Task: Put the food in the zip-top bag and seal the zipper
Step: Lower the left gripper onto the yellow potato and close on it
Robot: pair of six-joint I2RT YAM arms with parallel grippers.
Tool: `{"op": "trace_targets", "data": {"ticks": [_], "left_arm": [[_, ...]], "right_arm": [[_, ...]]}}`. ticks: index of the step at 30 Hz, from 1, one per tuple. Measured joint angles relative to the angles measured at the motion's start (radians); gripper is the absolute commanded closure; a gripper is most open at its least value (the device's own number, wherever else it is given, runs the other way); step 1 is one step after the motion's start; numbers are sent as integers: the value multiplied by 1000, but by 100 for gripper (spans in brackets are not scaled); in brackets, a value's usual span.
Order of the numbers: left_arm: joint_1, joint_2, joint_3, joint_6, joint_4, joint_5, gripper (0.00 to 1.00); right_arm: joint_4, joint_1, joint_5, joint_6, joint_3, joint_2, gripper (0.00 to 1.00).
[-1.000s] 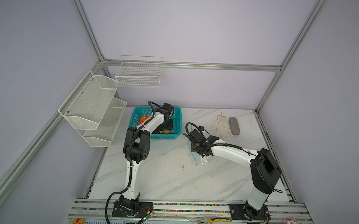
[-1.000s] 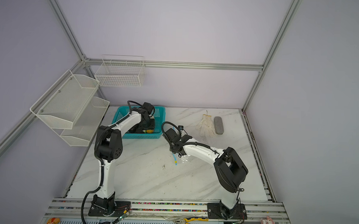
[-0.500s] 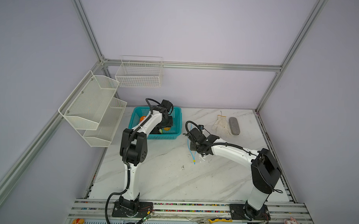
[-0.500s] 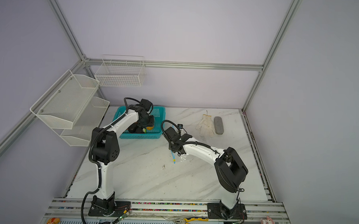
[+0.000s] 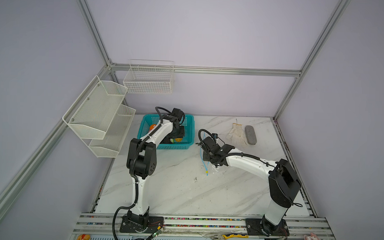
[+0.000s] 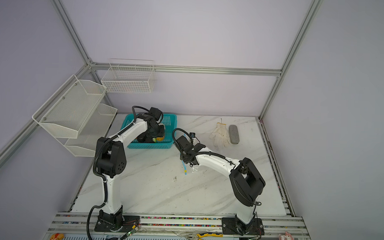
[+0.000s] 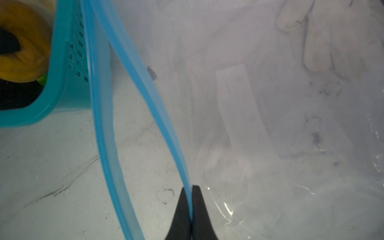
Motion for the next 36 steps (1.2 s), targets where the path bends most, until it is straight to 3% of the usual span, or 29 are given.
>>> {"op": "trace_targets", "data": {"ticks": [15, 20, 25, 30, 36], "left_arm": [[0, 83, 1, -10, 22, -14, 57], [0, 86, 1, -10, 39, -22, 35], [0, 97, 1, -5, 54, -40, 26], [0, 122, 5, -6, 71, -42, 27], [0, 158, 7, -6, 76, -40, 36]], "right_arm": [[12, 0, -13, -1, 0, 0, 100], [17, 0, -17, -2, 0, 0, 100], [19, 0, -20, -5, 0, 0, 100], [23, 0, -22, -5, 0, 0, 100], [24, 0, -24, -8, 0, 0, 100]]}}
